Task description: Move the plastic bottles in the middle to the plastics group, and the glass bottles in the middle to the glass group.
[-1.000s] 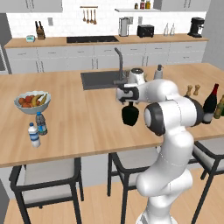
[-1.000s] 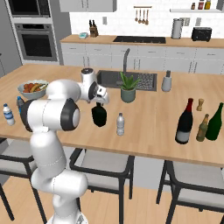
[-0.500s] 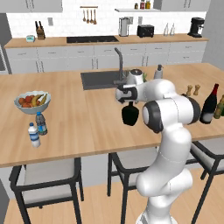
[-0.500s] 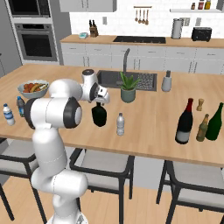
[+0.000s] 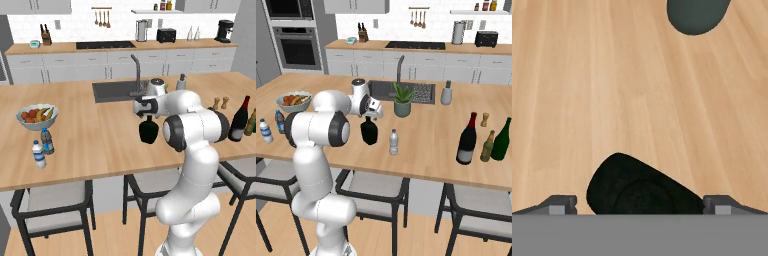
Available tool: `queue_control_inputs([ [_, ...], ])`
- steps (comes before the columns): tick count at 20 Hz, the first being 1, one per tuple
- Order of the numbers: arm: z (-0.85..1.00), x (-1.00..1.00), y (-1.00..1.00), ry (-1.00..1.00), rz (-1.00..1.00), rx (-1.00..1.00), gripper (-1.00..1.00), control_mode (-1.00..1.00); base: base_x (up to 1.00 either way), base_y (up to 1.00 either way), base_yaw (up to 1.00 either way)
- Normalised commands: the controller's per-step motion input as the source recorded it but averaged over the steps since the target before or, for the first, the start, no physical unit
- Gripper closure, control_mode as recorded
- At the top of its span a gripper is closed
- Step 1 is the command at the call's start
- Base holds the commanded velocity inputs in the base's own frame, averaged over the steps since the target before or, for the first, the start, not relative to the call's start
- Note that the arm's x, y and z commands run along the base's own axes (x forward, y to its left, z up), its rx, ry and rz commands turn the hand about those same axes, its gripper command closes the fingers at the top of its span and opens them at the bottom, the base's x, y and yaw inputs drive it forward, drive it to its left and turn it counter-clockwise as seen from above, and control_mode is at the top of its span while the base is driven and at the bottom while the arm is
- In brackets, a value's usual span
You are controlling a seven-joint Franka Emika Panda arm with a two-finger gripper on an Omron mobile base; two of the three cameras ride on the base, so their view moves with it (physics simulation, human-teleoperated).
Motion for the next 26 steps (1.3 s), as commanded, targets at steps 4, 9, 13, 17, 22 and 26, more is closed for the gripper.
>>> queue_control_inputs([
  [4,-0.09,-0.01,-0.03,-0.01,0.0,0.0,-1.0,-1.0,0.0,0.0,0.0],
  [9,0.0,0.0,0.0,0.0,0.0,0.0,-1.0,-1.0,0.0,0.0,0.0],
  [13,0.0,0.0,0.0,0.0,0.0,0.0,1.0,-1.0,0.0,0.0,0.0],
  [17,0.0,0.0,0.0,0.0,0.0,0.0,1.0,-1.0,0.0,0.0,0.0],
  [22,0.05,-0.19,0.0,-0.07,0.0,0.0,1.0,-1.0,0.0,0.0,0.0],
  [26,0.49,-0.02,-0.05,-0.08,0.0,0.0,1.0,-1.0,0.0,0.0,0.0],
])
